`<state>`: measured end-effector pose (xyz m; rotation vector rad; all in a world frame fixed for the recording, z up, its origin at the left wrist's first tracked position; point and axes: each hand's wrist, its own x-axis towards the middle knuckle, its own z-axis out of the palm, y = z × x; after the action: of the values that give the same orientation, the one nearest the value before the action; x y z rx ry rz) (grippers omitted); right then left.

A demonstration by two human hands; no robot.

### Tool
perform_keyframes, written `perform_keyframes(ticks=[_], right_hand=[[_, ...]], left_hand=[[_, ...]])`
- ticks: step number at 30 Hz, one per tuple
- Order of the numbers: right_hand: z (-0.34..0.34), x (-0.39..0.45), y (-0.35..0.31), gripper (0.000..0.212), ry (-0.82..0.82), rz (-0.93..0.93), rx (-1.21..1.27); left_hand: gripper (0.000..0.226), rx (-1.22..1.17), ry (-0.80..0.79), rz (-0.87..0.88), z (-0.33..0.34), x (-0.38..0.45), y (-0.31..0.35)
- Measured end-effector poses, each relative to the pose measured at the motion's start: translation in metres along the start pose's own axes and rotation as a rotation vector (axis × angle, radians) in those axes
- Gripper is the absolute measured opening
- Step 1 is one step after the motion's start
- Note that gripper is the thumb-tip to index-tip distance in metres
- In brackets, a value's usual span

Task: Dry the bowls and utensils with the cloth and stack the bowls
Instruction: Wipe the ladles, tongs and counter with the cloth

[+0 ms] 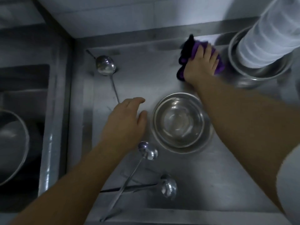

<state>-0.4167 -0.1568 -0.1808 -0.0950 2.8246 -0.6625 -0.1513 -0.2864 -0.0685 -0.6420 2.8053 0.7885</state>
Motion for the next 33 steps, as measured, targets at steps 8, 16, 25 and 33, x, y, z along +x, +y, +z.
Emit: perform_keyframes(ticks=[8,16,25,33], right_hand=[[0.01,-0.03,0.007,0.058,-0.169,-0.601,-0.163],[-0.018,-0.163,0.135,0.059,-0.095,-0.363,-0.195],[-0.018,-0.342,0.176,0.077,-0.254,-0.251,-0.301],[-0.04,-0.393,0.174,0.079,-0.45,-0.34,-0.494]], left_hand=[[0.041,-0.072,0.039,-0.107,-0.017,-0.012,-0.036],[0.043,-0.131,-0.003,-0.03,-0.022,-0.033,-0.029],[0.04,-0.068,-0.062,-0.03,-0.012,-0.077,-0.011],[0.034,0.045,-0.101,-0.106,-0.007,-0.136,-0.013]])
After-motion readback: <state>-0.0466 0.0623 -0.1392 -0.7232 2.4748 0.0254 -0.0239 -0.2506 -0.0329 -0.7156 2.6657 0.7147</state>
